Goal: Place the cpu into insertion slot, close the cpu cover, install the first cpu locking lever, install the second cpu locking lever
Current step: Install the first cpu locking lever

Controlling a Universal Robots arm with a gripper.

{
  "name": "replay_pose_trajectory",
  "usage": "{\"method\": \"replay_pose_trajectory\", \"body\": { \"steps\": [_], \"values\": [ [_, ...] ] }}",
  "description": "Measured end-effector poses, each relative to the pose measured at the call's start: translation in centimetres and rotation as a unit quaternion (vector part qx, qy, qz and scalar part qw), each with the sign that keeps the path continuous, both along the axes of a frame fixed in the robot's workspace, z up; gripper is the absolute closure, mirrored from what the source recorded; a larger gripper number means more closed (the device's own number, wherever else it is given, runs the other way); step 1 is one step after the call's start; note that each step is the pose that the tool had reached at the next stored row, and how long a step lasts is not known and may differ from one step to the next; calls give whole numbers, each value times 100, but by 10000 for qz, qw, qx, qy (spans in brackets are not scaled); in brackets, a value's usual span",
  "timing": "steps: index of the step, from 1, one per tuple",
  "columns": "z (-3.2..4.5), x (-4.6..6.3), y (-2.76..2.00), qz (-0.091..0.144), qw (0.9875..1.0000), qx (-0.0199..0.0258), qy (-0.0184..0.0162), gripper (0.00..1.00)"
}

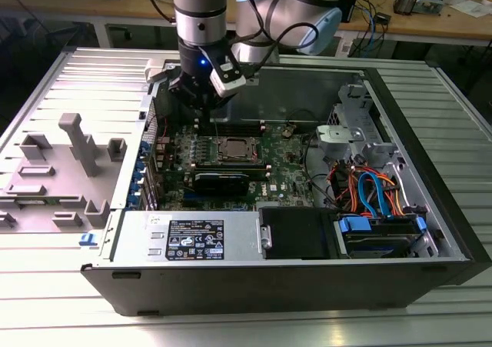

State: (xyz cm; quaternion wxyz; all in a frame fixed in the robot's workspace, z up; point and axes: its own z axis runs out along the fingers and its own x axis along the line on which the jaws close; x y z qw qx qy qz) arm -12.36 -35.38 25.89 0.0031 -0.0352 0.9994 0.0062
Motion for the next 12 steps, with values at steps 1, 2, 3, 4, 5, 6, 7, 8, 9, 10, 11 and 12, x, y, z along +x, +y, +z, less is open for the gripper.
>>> {"method": "replay_pose_trajectory", "body": {
  "steps": [1, 2, 3, 4, 5, 6, 7, 8, 9, 10, 11, 12],
  "values": [
    [0, 0, 19, 6, 10000, 0, 0, 89],
    [-1, 1, 47, 7, 10000, 1, -1, 89],
    [-1, 1, 65, 8, 10000, 0, 0, 89],
    [-2, 3, 88, 9, 10000, 0, 0, 89],
    [-3, 16, 110, 10, 10000, 0, 0, 89],
    [-4, 52, 119, 11, 10000, 0, 0, 89],
    [-4, 95, 122, 11, 10000, 0, 2, 89],
    [-5, 131, 124, 10, 10000, 0, 4, 89],
    [-8, 201, 127, 11, 10000, 1, 6, 89],
    [-10, 242, 128, 11, 10000, 0, 8, 89],
    [-12, 266, 129, 10, 10000, 0, 8, 89],
    [-17, 284, 130, 11, 10000, 1, 8, 89]
  ]
}}
